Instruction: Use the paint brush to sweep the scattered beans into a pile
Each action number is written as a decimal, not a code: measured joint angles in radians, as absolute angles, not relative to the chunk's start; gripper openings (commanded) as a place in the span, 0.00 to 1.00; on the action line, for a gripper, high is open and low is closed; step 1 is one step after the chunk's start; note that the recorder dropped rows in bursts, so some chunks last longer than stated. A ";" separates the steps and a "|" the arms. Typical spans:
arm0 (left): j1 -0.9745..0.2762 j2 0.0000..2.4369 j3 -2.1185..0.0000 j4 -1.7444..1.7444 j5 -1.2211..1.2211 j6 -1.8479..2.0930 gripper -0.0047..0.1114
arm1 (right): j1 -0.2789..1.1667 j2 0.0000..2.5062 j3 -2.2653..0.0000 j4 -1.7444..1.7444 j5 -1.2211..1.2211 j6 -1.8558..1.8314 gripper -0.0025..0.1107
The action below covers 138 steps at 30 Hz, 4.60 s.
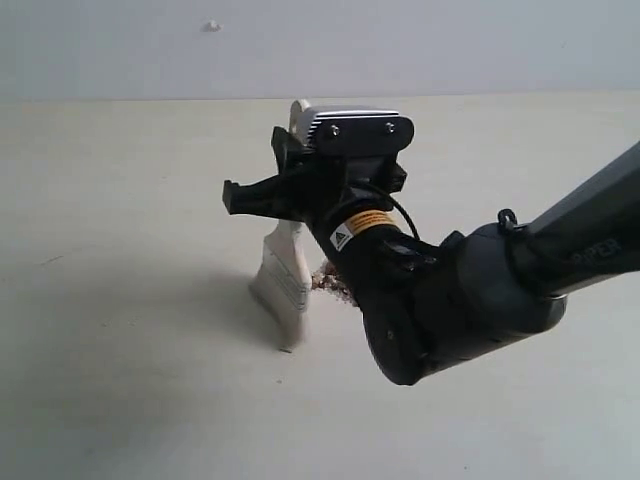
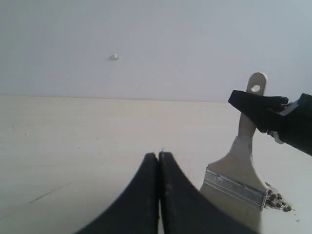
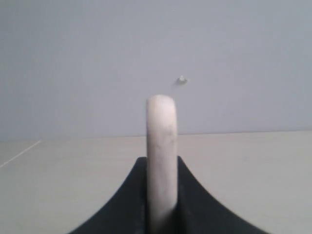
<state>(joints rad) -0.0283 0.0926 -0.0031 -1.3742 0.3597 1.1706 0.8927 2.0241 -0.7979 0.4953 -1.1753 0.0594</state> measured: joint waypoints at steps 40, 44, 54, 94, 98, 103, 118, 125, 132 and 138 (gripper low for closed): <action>-0.028 0.093 -0.003 -1.374 0.360 1.171 0.04 | 0.685 1.758 -0.796 0.527 -0.798 -0.235 0.02; -0.028 0.093 -0.003 -1.374 0.360 1.171 0.04 | 0.580 1.744 -0.796 0.155 -0.797 -0.006 0.02; -0.028 0.093 -0.003 -1.374 0.360 1.171 0.04 | 0.267 1.762 -0.887 -0.622 -0.919 0.425 0.02; -0.028 0.093 -0.003 -1.374 0.360 1.171 0.04 | 0.084 2.272 -1.632 -1.326 -1.209 1.059 0.02; -0.028 0.093 -0.003 -1.374 0.360 1.171 0.04 | 0.084 2.272 -1.632 -1.310 -1.209 1.072 0.02; -0.028 0.093 -0.003 -1.374 0.360 1.171 0.04 | 0.084 2.272 -1.632 -1.399 -1.209 1.096 0.02; -0.028 0.093 -0.003 -1.374 0.360 1.171 0.04 | 0.125 2.353 -1.634 -1.403 -1.211 1.083 0.02; -0.028 0.093 -0.003 -1.374 0.360 1.171 0.04 | 0.132 2.357 -1.634 -1.401 -1.211 1.080 0.02; -0.028 0.093 -0.003 -1.374 0.360 1.171 0.04 | 0.138 2.357 -1.634 -1.424 -1.211 1.105 0.02; -0.028 0.093 -0.003 -1.374 0.360 1.171 0.04 | 0.139 2.353 -1.634 -1.405 -1.211 1.111 0.02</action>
